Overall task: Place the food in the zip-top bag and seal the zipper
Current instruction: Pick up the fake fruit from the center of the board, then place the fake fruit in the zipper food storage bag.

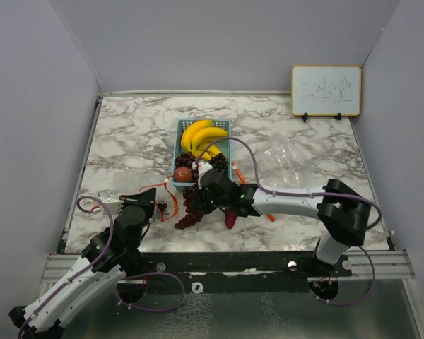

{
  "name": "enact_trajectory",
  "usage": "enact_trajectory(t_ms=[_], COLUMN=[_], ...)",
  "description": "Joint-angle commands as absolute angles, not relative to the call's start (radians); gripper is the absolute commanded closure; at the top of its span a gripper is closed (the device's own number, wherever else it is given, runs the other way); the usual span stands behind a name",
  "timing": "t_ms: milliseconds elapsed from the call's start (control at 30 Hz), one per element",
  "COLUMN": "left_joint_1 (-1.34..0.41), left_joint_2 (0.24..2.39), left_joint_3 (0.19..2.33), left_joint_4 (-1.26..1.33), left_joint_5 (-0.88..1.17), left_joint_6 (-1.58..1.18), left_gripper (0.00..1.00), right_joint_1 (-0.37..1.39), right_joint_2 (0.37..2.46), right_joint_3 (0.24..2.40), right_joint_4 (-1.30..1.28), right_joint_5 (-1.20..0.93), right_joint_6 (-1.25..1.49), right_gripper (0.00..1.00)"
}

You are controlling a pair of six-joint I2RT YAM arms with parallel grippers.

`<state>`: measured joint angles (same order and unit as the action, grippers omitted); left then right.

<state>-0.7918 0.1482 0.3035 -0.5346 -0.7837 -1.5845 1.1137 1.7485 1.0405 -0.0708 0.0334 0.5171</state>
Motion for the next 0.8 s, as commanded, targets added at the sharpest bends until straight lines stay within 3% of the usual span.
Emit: enact_trajectory(t_ms=[0, 267, 767], left_joint_1=[-0.789, -0.788, -0.789], left_joint_2=[0.139, 0.172, 0.368], left_joint_3=[0.301, 0.313, 0.421], left_joint_4=[-0.54, -0.466, -0.172], left_joint_5=[-0.789, -0.761, -0.696], left_joint_6=[-1.597, -1.605, -1.603], left_gripper=[1.0, 1.0, 1.0], right_joint_1=[1.116, 1.116, 1.134], right_joint_2=[1.567, 1.503, 1.476], right_joint_3=[1.0, 0.915, 0.752], right_joint_4=[0.081, 0.479, 0.829], right_joint_5=[0.131, 0.148, 0.224], right_joint_6=[0.475, 0.462, 0.447], right_gripper=[0.98, 0.98, 0.98])
